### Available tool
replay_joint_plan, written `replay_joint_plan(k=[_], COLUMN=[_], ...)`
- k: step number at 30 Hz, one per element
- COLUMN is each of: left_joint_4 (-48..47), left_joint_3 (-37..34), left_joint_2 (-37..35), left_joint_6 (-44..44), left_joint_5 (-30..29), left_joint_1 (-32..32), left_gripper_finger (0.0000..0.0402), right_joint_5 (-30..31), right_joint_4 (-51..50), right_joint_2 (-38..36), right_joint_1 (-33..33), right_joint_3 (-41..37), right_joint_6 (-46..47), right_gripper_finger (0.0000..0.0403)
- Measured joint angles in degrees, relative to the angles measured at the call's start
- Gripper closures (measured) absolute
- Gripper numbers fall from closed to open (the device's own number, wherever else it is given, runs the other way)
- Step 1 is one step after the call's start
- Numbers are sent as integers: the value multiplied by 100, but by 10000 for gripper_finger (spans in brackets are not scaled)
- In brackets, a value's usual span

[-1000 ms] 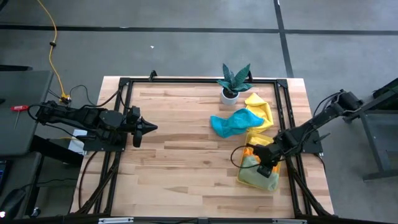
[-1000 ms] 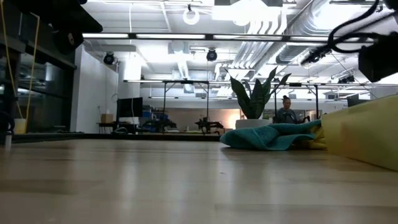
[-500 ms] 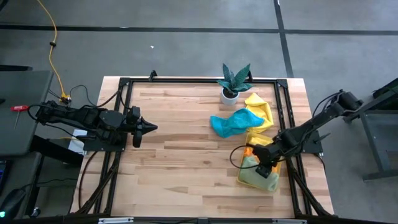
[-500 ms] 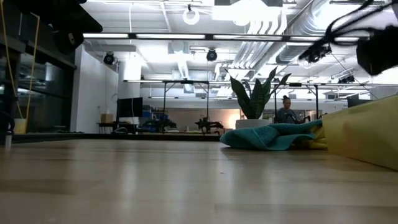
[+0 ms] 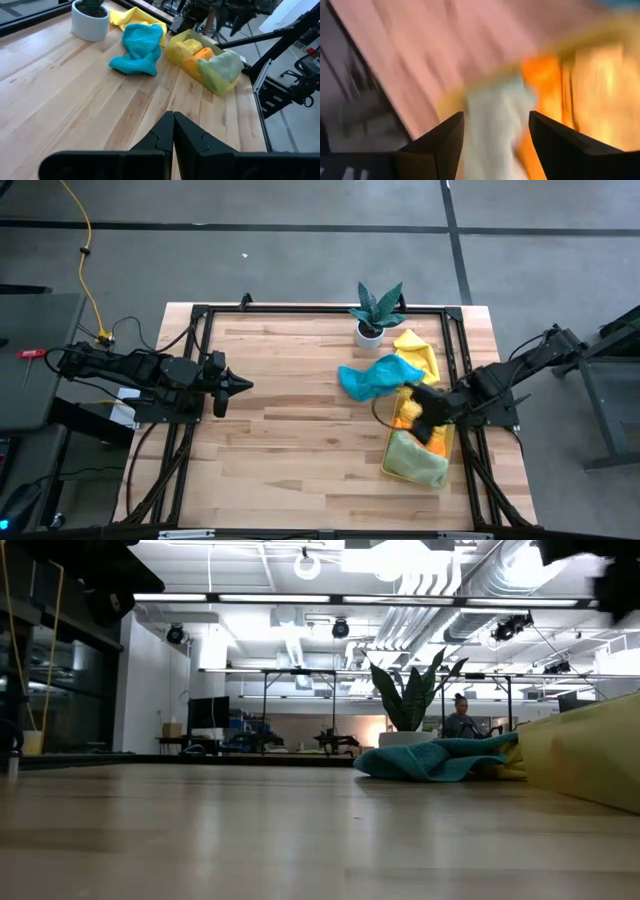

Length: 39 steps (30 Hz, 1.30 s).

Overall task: Fold microfiber towels
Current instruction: Fold the blue microfiber cloth

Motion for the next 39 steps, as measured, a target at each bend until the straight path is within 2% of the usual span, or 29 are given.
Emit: replay_joint_plan(k=[3,7,13,18,20,22,26,28,33,36,39], left_joint_4=[0,0,2,4,4,4,4,4,4,4,4], left_joint_3=[0,0,0,0,0,0,0,0,0,0,0], left_joint_2=[0,0,2,2,1,2,2,0,0,0,1], left_joint_6=[-26,-31,-68,-92,-92,-91,-91,-92,-90,-90,-90], left_joint_5=[-1,0,20,107,107,107,107,107,107,107,107], left_joint_1=[2,2,2,2,2,2,2,2,2,2,2], left_gripper_finger=[401,401,402,401,401,401,402,401,401,401,401], right_joint_5=[690,1092,864,676,681,695,687,550,231,48,28], right_joint_4=[544,1339,2653,2410,2184,1978,1791,1750,1853,2165,2606], right_joint_2=[231,891,2216,3137,3388,3595,4000,4233,4865,5258,5637], right_joint_1=[-414,-1154,-2209,-2861,-3045,-3186,-3341,-3395,-3389,-3328,-3304], right_joint_3=[-11,-143,-124,206,404,635,1011,1131,1588,1966,2511], right_joint_6=[-68,-291,-790,-1029,-1263,-1499,-1957,-2078,-2236,-2469,-2512], right_gripper_finger=[187,187,187,191,207,240,355,389,384,400,395])
